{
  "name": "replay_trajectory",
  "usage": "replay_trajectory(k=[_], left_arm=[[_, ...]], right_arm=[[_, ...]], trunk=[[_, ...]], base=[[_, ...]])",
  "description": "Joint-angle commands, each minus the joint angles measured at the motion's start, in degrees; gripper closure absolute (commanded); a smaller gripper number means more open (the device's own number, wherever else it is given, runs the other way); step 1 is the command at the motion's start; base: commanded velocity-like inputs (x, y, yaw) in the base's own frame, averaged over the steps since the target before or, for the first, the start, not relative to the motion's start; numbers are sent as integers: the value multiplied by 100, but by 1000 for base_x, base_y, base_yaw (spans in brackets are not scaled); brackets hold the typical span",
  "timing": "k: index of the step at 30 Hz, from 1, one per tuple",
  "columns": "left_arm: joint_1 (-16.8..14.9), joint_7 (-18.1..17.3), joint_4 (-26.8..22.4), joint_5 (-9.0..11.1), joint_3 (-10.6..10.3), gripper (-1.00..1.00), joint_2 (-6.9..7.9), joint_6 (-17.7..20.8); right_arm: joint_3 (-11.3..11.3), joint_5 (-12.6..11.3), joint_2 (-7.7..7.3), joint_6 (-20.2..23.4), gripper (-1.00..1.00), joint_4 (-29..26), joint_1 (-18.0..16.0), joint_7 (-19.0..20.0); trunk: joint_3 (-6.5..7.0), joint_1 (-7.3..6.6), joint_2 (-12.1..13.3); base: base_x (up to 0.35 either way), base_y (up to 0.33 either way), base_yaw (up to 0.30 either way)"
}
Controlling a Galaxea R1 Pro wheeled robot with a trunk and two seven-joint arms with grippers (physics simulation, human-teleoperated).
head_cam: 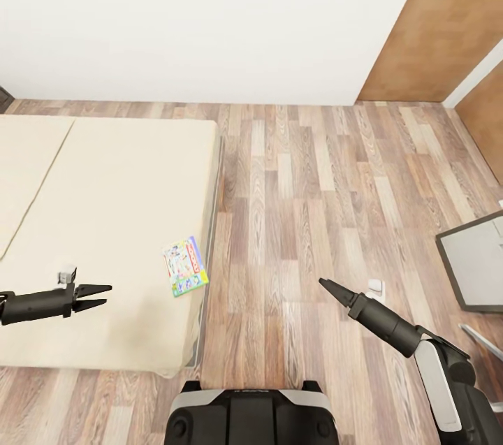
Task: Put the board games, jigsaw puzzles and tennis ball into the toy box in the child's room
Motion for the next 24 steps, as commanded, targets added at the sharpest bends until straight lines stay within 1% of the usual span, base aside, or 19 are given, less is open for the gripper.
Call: replay_trajectory(k=[1,24], left_arm=[[-8,-27,12,-60,46,-100,2,61],[-8,-21,12,-60,45,-100,1,61]], right_arm=[[-3,-24,1,38,-100,-1,-3,4],[-3,-24,5,-9,-100,1,-3,4]], trunk=[[3,4,-9],[218,4,-9]], base=[[0,0,0],[0,0,0]])
